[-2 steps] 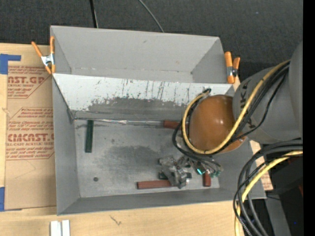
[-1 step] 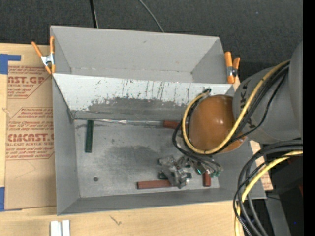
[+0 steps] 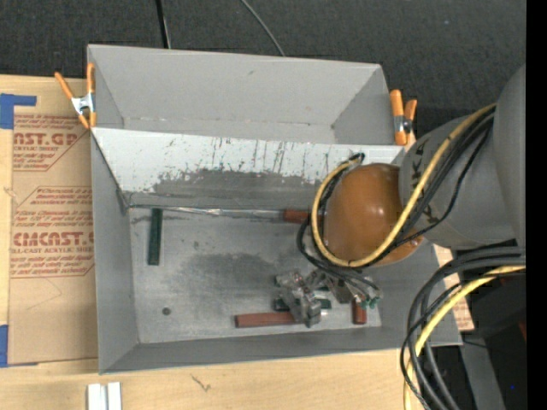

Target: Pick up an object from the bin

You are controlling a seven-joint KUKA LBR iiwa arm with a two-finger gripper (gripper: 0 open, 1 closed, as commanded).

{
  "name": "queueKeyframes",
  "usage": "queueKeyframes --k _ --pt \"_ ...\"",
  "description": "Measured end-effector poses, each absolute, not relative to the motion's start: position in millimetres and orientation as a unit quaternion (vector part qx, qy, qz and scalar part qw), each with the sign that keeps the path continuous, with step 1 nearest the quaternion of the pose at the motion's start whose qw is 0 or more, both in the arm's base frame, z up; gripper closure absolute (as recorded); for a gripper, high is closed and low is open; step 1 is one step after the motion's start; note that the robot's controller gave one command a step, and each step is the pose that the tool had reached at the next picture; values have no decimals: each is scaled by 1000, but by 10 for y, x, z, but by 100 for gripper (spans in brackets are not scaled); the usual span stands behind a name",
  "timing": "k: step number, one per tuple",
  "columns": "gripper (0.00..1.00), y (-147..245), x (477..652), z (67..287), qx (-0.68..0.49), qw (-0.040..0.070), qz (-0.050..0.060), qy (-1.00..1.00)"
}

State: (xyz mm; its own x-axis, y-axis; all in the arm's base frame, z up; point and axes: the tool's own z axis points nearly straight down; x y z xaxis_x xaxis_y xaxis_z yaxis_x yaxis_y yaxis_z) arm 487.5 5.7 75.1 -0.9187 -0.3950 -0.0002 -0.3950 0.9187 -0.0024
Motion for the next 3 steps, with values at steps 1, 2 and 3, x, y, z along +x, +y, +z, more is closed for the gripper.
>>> queueKeyframes --k 1,2,3 --pt "0 294 4880 748 -128 0 -3 992" --pt "100 521 4920 750 -308 5 -3 952" --pt "0 542 4891 707 -308 4 0 951"
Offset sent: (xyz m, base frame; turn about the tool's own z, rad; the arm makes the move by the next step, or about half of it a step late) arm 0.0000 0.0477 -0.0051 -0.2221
